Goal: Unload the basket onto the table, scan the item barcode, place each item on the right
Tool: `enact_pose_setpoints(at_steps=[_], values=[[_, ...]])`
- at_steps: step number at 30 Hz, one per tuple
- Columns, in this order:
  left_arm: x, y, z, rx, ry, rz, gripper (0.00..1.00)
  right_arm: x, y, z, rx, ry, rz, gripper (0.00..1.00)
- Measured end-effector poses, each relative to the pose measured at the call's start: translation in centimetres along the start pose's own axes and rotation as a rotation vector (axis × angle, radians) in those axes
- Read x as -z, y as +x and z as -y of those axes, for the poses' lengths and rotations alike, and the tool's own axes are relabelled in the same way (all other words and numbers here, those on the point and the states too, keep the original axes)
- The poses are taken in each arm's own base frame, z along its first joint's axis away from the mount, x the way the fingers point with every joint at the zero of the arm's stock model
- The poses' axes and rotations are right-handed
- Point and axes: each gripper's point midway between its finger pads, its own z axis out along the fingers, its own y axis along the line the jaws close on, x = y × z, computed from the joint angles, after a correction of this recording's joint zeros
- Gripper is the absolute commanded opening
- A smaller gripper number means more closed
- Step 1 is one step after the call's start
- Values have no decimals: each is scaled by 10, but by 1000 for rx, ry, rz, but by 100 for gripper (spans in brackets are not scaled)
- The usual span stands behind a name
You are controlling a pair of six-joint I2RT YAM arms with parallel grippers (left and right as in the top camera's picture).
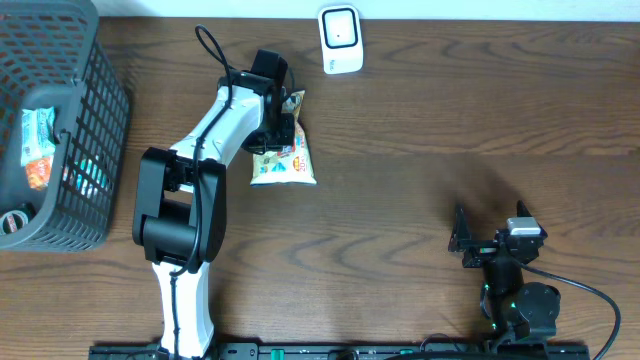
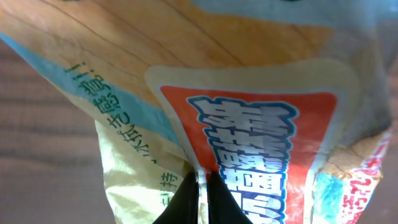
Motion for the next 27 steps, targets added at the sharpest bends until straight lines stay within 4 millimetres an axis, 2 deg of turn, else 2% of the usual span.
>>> enact_pose_setpoints(at_steps=[4,7,11,14,16,18,21,24,26,27], values=[[9,1,-1,0,-7,2,7,0,0,0,0,0,0,99],[37,-6,2,1,4,70,7,0,0,0,0,0,0,99],[91,-8,9,24,31,164,8,0,0,0,0,0,0,99],[107,-7,19,18,44,194,8,0,0,0,0,0,0,99],[101,-5,27,3,47,189,6,0,0,0,0,0,0,99],[84,1,33,-10,45,167,7,0,0,0,0,0,0,99],[46,13,38,-25,35,121,7,0,0,0,0,0,0,99],[8,25,34,-26,18,69,8,0,0,0,0,0,0,99],[-9,31,30,-23,7,40,8,0,0,0,0,0,0,99],[-11,31,30,-22,7,36,8,0,0,0,0,0,0,99]])
